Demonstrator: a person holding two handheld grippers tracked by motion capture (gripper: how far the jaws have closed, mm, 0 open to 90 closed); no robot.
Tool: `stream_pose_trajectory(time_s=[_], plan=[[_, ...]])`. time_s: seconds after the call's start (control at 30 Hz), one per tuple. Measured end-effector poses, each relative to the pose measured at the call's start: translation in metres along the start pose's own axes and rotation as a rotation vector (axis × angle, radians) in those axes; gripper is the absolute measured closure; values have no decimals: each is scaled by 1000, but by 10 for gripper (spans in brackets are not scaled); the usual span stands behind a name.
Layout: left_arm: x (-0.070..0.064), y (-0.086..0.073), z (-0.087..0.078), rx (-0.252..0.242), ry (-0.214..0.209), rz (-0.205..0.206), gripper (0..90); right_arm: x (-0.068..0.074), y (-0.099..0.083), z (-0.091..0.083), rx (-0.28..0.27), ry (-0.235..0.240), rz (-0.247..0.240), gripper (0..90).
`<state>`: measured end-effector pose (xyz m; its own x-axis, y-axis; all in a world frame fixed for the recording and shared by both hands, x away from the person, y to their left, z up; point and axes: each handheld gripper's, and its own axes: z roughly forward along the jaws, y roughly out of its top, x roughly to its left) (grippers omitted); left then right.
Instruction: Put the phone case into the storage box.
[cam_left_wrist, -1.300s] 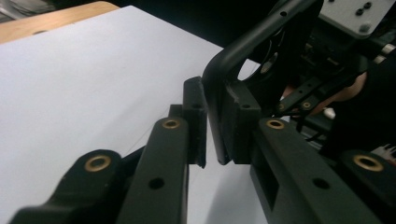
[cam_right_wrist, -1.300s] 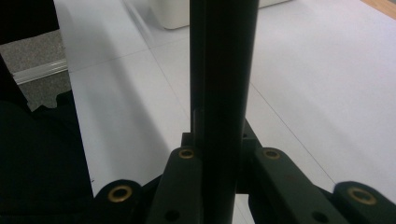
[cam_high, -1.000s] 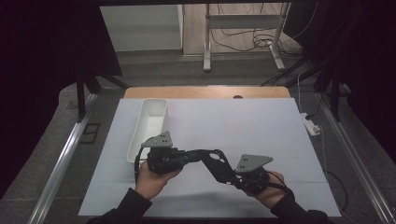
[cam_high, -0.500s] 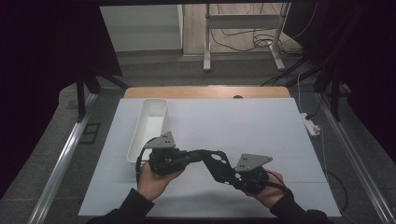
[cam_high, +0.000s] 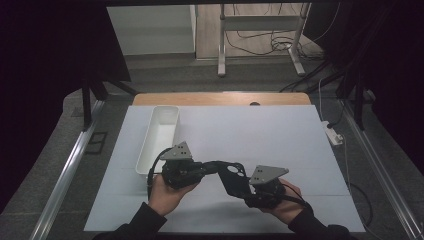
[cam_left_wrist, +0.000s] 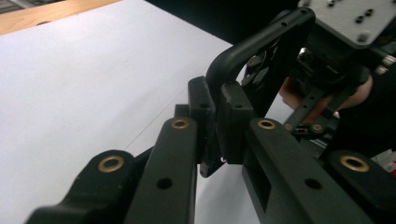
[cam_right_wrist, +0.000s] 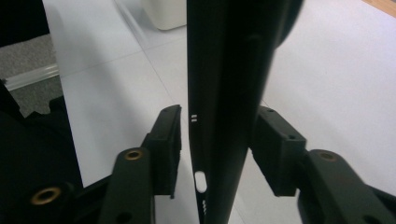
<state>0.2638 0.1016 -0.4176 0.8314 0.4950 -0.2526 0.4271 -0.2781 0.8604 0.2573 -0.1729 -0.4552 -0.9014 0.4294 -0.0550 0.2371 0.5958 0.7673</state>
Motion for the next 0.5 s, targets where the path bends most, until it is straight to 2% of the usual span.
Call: stream_pose_trajectory(time_s=[0.13, 0.2, 0.3, 0.5], plan=[[2, -1, -1, 6, 16, -2, 848, -2, 0, 0, 7, -6, 14, 391], [2, -1, -1, 7, 20, -1, 848, -2, 0, 0, 9, -9, 22, 370], [2, 0, -2, 10, 24, 6, 850, -5, -1, -1, 23, -2, 31, 282], [2, 0, -4, 10, 34, 10, 851, -5, -2, -5, 15, -1, 41, 214]])
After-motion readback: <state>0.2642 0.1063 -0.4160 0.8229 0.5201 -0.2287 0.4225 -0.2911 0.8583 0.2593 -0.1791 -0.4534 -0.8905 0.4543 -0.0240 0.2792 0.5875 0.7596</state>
